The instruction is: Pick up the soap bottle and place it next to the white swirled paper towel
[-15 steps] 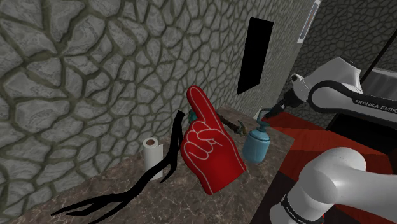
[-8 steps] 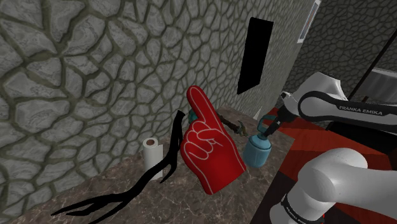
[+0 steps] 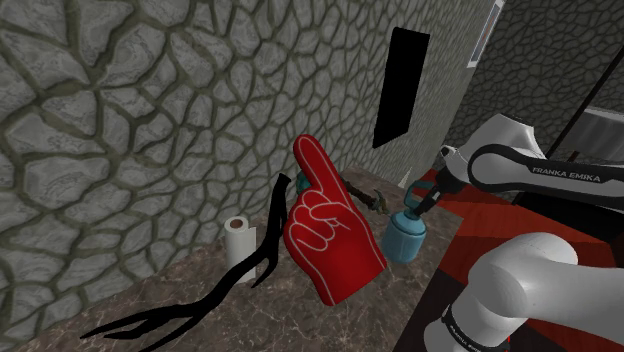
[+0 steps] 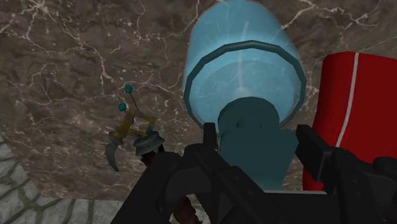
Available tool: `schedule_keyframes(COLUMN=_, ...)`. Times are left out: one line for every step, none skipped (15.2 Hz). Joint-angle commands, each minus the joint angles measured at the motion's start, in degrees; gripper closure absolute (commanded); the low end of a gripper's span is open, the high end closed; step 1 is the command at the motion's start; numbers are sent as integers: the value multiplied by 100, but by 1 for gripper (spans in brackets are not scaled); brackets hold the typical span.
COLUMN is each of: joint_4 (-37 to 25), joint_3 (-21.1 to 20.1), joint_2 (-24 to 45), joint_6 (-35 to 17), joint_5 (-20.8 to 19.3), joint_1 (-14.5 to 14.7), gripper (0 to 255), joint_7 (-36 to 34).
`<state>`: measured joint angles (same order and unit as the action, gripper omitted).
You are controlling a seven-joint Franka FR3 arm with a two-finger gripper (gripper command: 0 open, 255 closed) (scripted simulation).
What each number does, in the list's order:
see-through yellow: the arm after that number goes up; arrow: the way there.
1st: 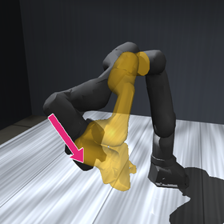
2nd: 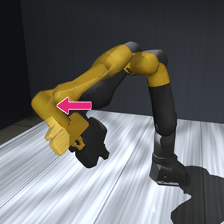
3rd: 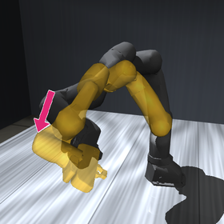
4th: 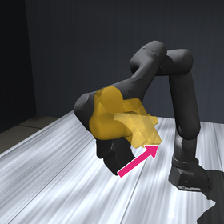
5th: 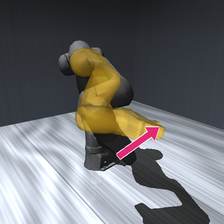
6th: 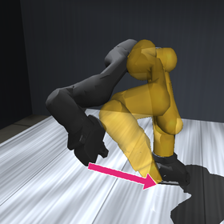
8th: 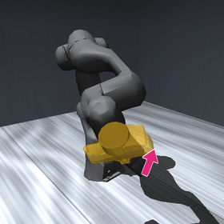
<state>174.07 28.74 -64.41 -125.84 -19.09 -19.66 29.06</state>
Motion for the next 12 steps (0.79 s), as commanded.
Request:
schedule_keyframes(joint_4=0, joint_3=0, joint_2=0, joint_6=0, joint_5=-1, joint_1=0, gripper=255, joint_7=0)
schedule_keyframes(joint_4=0, joint_3=0, joint_2=0, joint_6=0, joint_5=-1, joint_1=0, gripper=255, joint_7=0)
schedule_keyframes(joint_4=0, joint_3=0, joint_2=1, joint_6=0, joint_5=-1, joint_1=0, gripper=255, joint_7=0)
schedule_keyframes(joint_4=-1, joint_3=0, joint_2=1, joint_6=0, joint_5=0, joint_1=0, gripper=255, joint_7=0)
schedule_keyframes(joint_4=-2, joint_3=0, joint_2=2, joint_6=0, joint_5=-1, joint_1=1, gripper=255, joint_7=0)
schedule_keyframes(joint_4=-2, joint_3=0, joint_2=2, joint_6=0, joint_5=0, joint_1=1, gripper=255, joint_7=0)
schedule_keyframes(joint_4=-2, joint_3=-1, joint_2=1, joint_6=1, joint_5=0, joint_1=1, gripper=255, joint_7=0)
schedule_keyframes(joint_4=-2, joint_3=0, joint_2=2, joint_6=0, joint_5=0, joint_1=1, gripper=255, joint_7=0)
schedule_keyframes(joint_4=0, joint_3=0, joint_2=0, joint_6=0, joint_5=-1, joint_1=0, gripper=255, joint_7=0)
schedule_keyframes(joint_4=-61, joint_3=-39, joint_2=-42, joint_6=98, joint_5=35, joint_1=22, gripper=255, joint_7=-14)
schedule_keyframes(joint_4=-124, joint_3=-76, joint_2=-77, joint_6=191, joint_5=69, joint_1=44, gripper=255, joint_7=-27)
schedule_keyframes(joint_4=-188, joint_3=-112, joint_2=-111, joint_6=282, joint_5=103, joint_1=67, gripper=255, joint_7=-41)
